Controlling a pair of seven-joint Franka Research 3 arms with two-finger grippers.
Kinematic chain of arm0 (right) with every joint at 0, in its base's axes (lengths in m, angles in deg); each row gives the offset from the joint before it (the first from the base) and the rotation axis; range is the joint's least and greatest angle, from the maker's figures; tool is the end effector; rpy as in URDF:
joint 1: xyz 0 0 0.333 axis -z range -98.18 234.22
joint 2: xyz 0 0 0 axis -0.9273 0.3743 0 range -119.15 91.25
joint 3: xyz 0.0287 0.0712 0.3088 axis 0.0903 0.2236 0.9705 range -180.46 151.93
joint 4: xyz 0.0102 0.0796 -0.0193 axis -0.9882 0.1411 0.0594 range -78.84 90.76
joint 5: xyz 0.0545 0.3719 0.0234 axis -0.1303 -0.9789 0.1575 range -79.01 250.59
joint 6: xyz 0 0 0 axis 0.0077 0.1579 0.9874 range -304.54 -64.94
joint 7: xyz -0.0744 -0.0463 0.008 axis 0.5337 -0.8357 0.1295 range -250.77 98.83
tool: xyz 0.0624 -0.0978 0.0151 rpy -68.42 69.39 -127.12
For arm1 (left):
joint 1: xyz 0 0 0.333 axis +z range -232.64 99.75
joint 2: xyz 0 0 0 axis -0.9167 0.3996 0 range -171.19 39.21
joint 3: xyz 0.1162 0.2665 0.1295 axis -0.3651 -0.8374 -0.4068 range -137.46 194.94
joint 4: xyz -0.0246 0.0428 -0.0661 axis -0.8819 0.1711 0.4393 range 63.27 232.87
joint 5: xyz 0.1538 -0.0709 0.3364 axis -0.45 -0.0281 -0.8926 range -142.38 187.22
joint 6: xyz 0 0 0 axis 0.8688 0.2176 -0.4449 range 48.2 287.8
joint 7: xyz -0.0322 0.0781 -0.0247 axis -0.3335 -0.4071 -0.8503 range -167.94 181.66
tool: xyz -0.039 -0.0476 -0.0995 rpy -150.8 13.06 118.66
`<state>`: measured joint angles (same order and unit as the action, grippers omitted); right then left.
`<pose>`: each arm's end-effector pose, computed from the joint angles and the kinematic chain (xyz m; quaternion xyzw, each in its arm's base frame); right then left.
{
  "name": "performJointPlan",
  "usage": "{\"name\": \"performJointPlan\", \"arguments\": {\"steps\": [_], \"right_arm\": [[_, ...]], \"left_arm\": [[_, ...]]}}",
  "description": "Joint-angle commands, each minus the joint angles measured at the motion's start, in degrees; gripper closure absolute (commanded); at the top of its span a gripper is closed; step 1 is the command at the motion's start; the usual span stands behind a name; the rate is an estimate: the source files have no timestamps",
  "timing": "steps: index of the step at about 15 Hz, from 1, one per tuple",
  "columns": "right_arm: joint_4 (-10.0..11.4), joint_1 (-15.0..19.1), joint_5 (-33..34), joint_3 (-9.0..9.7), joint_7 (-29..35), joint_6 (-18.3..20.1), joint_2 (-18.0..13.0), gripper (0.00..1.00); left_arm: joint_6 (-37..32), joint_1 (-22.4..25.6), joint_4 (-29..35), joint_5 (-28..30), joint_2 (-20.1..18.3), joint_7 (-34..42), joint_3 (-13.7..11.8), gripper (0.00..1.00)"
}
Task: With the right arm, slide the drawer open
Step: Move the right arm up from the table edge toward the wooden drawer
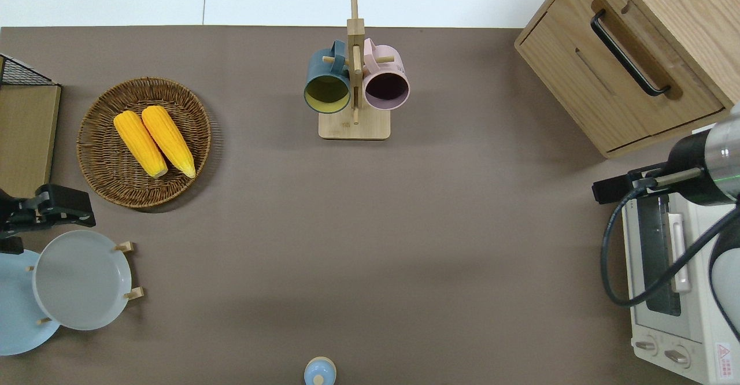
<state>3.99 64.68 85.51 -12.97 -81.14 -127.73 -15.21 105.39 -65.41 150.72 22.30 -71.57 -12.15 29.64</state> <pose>0.5261 0.0434 0.6290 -0.9963 -0.0854 0.0025 0.0022 0.4914 0.0010 0.6236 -0.9846 -0.1662 0.0529 0.0107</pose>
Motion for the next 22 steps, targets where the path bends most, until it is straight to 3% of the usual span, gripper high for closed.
{"name": "performJointPlan", "arguments": {"steps": [1, 7, 11, 13, 18, 22], "right_arm": [[-2.8, 1.5, 1.1, 0.20, 1.7, 0.6, 1.4, 0.017], [-2.8, 0.3, 3.6, 1.51, 6.2, 0.0, 1.4, 0.017], [-2.6, 0.3, 11.3, 6.51, 10.4, -0.3, 1.5, 0.017], [-2.3, 0.3, 17.6, 10.02, 11.8, -1.0, 2.1, 0.017], [-1.6, 0.2, 33.7, 17.67, 16.1, -1.2, 5.6, 0.017], [-0.8, -3.2, 45.3, 18.48, 18.1, -1.6, 8.5, 0.017]], "left_arm": [[-0.1, -0.2, 0.0, 0.2, -0.5, 0.5, -0.3, 0.01], [-0.1, -0.2, 0.0, 0.2, -0.5, 0.5, -0.3, 0.01], [-0.1, -0.2, 0.0, 0.2, -0.5, 0.5, -0.3, 0.01], [-0.1, -0.2, 0.0, 0.2, -0.5, 0.5, -0.3, 0.01], [-0.1, -0.2, 0.0, 0.2, -0.5, 0.5, -0.3, 0.01], [-0.1, -0.2, 0.0, 0.2, -0.5, 0.5, -0.3, 0.01]]}}
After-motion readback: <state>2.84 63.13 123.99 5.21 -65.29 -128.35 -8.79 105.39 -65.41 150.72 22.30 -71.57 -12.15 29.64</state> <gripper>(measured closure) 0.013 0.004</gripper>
